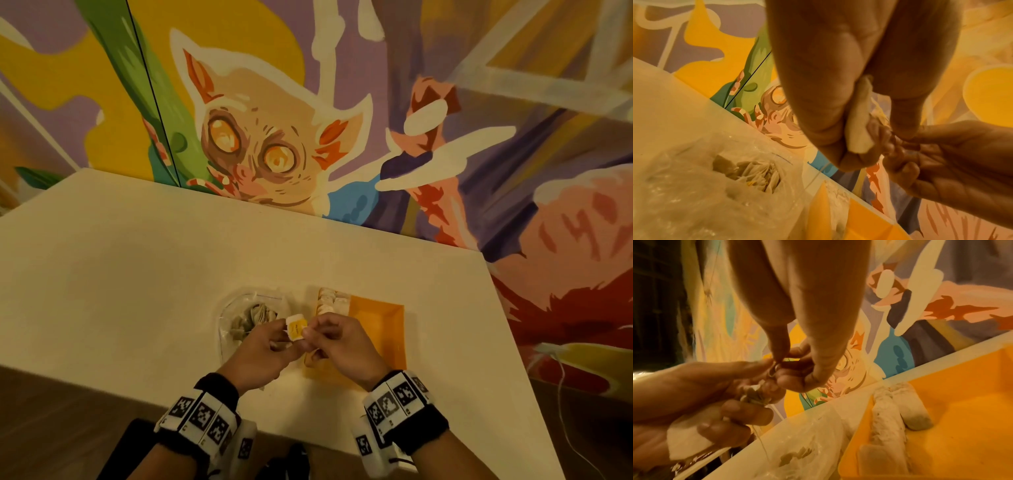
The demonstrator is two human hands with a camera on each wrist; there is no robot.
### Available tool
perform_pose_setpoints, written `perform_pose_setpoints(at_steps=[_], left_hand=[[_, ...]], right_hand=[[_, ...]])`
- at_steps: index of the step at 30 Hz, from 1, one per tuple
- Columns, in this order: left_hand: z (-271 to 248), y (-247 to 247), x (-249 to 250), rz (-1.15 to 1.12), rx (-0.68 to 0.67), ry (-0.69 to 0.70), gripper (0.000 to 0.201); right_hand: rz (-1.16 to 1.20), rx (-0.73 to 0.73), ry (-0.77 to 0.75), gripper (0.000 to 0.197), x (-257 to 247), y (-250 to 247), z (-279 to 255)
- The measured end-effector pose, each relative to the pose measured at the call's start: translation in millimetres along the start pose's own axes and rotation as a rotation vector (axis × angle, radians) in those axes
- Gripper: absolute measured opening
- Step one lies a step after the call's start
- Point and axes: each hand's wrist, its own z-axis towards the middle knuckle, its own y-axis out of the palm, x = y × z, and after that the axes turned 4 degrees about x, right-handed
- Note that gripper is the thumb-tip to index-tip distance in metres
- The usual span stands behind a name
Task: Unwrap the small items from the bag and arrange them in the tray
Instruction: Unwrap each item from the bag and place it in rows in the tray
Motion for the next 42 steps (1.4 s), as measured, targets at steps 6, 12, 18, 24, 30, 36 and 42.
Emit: perform_pose_setpoints(at_steps=[6,12,18,24,30,36,42], left_hand=[[-2,-7,6,-0.335,0.023,-0.084,0.033],[-8,-18,15,-0.319,-0.143,0.011,0.032],[-7,-13,22,-0.262,0.039,0.06,0.021],[-3,-6,17,-0.25,0.187,0.034,0.013],[-2,-7,14,-0.253,0.199,0.016,0.015],[1,-10,10,-0.133,0.21,-0.031,0.016],[7,-10,20,0.02,0.261,0.164,0.017]], right_hand=[[0.204,-0.054,0.061,0.008,-5,-4,0],[0.411,-0.162,0.12,0.012,-15,-2,-6],[0.425,-0.193,0.125,0.017,-22,2,-12],[0.142,-0.097,-0.035,0.039,-26,8,-15],[0.085,0.071,-0.148,0.022,-22,8,-8],[-0.031,0.226,-0.19,0.008,-20,-2,-3],[-0.338,0.205,-0.333,0.007,-25,-15,-8]])
